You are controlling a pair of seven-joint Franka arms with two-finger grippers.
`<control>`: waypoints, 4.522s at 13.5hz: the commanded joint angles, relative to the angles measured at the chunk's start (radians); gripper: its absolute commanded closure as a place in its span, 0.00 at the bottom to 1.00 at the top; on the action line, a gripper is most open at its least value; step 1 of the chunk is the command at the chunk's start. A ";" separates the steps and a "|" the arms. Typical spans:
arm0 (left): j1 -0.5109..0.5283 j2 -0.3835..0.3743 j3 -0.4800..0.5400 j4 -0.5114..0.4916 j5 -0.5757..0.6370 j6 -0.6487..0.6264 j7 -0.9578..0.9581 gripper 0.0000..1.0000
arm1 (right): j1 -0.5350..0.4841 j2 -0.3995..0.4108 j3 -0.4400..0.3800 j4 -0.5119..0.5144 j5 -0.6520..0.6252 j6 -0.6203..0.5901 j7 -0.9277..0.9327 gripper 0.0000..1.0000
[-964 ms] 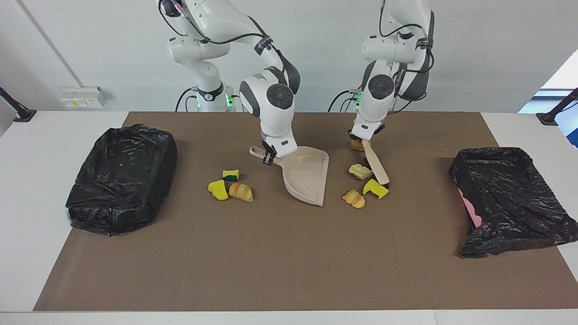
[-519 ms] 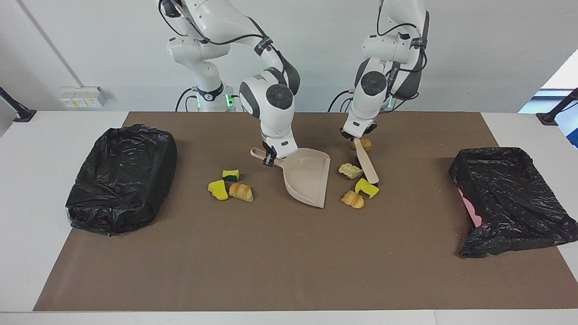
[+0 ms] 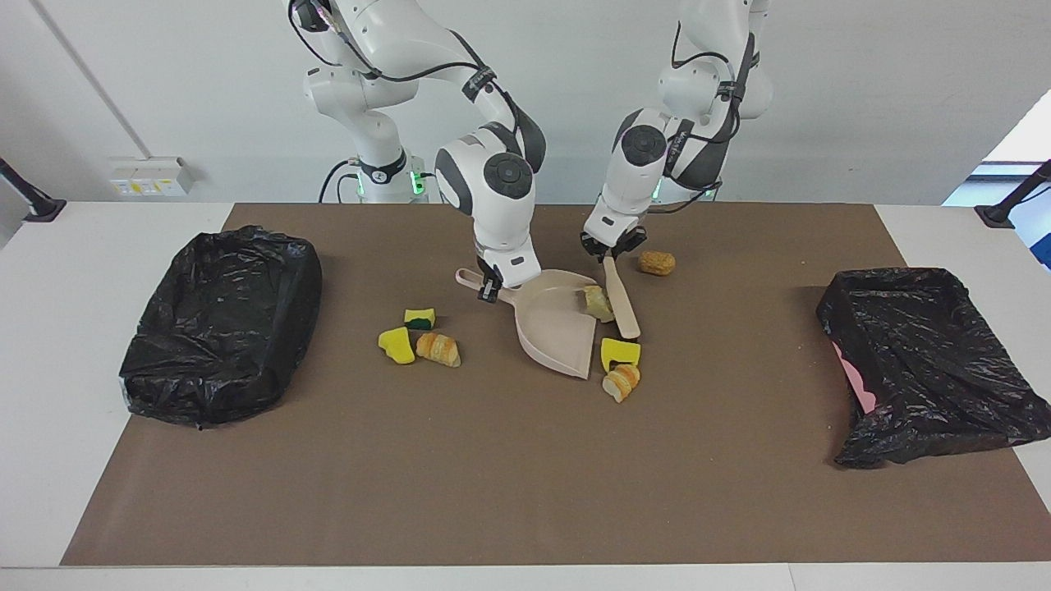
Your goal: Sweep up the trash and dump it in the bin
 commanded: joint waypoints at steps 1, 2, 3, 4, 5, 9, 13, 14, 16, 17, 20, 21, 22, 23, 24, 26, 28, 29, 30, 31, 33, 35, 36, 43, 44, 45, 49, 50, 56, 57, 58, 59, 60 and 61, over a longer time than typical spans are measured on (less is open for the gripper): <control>-0.062 0.025 0.013 0.044 -0.022 0.005 0.002 1.00 | -0.008 0.000 0.005 -0.015 -0.005 0.023 0.031 1.00; -0.082 0.036 0.013 0.074 -0.022 -0.004 -0.015 1.00 | -0.008 0.003 0.005 -0.015 -0.005 0.026 0.031 1.00; -0.091 0.050 0.012 0.100 -0.022 -0.023 -0.053 1.00 | -0.006 0.003 0.005 -0.015 -0.005 0.027 0.031 1.00; -0.105 0.048 0.013 0.116 -0.022 -0.074 -0.066 1.00 | -0.008 0.003 0.005 -0.018 -0.004 0.032 0.031 1.00; -0.105 0.032 0.015 0.119 -0.022 -0.137 -0.070 1.00 | -0.006 0.003 0.005 -0.026 -0.004 0.035 0.033 1.00; -0.095 -0.050 0.018 0.136 -0.021 -0.307 -0.223 1.00 | -0.008 0.003 0.005 -0.043 -0.004 0.061 0.033 1.00; -0.102 -0.080 0.019 0.133 -0.005 -0.480 -0.443 1.00 | -0.008 0.003 0.005 -0.043 -0.004 0.061 0.033 1.00; -0.101 -0.100 0.019 0.125 -0.004 -0.549 -0.472 1.00 | -0.008 0.003 0.005 -0.044 -0.004 0.061 0.033 1.00; -0.093 -0.131 0.018 0.092 -0.004 -0.608 -0.536 1.00 | -0.008 0.004 0.005 -0.053 -0.004 0.064 0.039 1.00; -0.092 -0.143 0.019 0.073 -0.004 -0.613 -0.572 1.00 | -0.008 0.003 0.005 -0.055 -0.004 0.064 0.045 1.00; -0.061 -0.172 0.018 0.026 -0.004 -0.617 -0.665 1.00 | -0.008 0.004 0.005 -0.055 -0.004 0.066 0.047 1.00; -0.062 -0.183 0.016 0.006 -0.004 -0.599 -0.667 1.00 | -0.008 0.003 0.005 -0.055 -0.004 0.066 0.047 1.00; -0.062 -0.188 0.016 -0.010 -0.005 -0.585 -0.678 1.00 | -0.008 0.004 0.005 -0.055 -0.004 0.066 0.047 1.00; -0.061 -0.188 0.016 -0.025 -0.005 -0.574 -0.695 1.00 | -0.008 0.003 0.007 -0.055 -0.004 0.067 0.047 1.00; -0.061 -0.186 0.016 -0.037 -0.005 -0.556 -0.716 1.00 | -0.008 0.003 0.005 -0.055 -0.004 0.066 0.048 1.00; -0.049 -0.186 0.019 -0.053 -0.005 -0.495 -0.771 1.00 | -0.008 0.003 0.005 -0.055 -0.004 0.066 0.047 1.00; -0.046 -0.160 0.018 -0.056 -0.007 -0.429 -0.817 1.00 | -0.008 0.004 0.005 -0.055 -0.004 0.066 0.048 1.00; -0.046 -0.148 0.018 -0.056 -0.008 -0.406 -0.830 1.00 | -0.008 0.003 0.005 -0.055 -0.002 0.061 0.051 1.00; -0.046 -0.148 0.018 -0.057 -0.008 -0.389 -0.833 1.00 | -0.008 0.001 0.007 -0.057 -0.002 0.050 0.083 1.00; -0.046 -0.148 0.018 -0.062 -0.013 -0.371 -0.840 1.00 | -0.008 -0.002 0.007 -0.063 0.001 0.047 0.117 1.00; -0.044 -0.142 0.018 -0.074 -0.019 -0.276 -0.862 1.00 | -0.008 -0.002 0.007 -0.063 0.022 0.037 0.128 1.00; -0.012 -0.123 0.018 -0.074 -0.019 -0.219 -0.850 1.00 | -0.008 -0.005 0.007 -0.061 0.036 0.018 0.133 1.00; 0.023 -0.101 0.019 -0.071 -0.019 -0.150 -0.836 1.00 | -0.008 -0.005 0.007 -0.063 0.036 0.018 0.133 1.00; 0.042 0.053 0.019 0.130 -0.005 -0.050 -0.830 1.00 | -0.008 -0.005 0.007 -0.063 0.036 0.023 0.133 1.00; 0.043 0.064 0.019 0.151 0.007 -0.045 -0.816 1.00 | -0.008 -0.005 0.005 -0.063 0.036 0.023 0.133 1.00; 0.043 0.073 0.021 0.167 0.025 -0.054 -0.786 1.00 | -0.008 -0.005 0.007 -0.063 0.036 0.023 0.133 1.00; 0.103 0.050 0.024 0.257 0.047 -0.184 -0.698 1.00 | -0.008 -0.005 0.007 -0.063 0.036 0.024 0.133 1.00; 0.106 0.045 0.024 0.274 0.047 -0.273 -0.658 1.00 | -0.008 -0.005 0.005 -0.063 0.034 0.026 0.133 1.00; 0.096 -0.105 0.023 0.068 0.045 -0.363 -0.551 1.00 | -0.008 -0.005 0.005 -0.063 0.034 0.027 0.123 1.00; 0.096 -0.108 0.021 0.046 0.041 -0.363 -0.557 1.00 | -0.008 -0.005 0.005 -0.063 0.033 0.029 0.125 1.00; 0.094 -0.100 0.021 0.033 0.030 -0.352 -0.566 1.00 | -0.008 -0.005 0.005 -0.063 0.033 0.029 0.123 1.00; 0.097 -0.100 0.021 0.021 0.015 -0.329 -0.577 1.00 | -0.008 -0.005 0.005 -0.064 0.033 0.029 0.123 1.00; 0.105 -0.106 0.023 0.004 0.001 -0.314 -0.596 1.00 | -0.008 -0.005 0.005 -0.064 0.033 0.029 0.125 1.00; 0.106 -0.108 0.023 -0.005 -0.001 -0.309 -0.604 1.00 | -0.008 -0.005 0.005 -0.064 0.033 0.030 0.125 1.00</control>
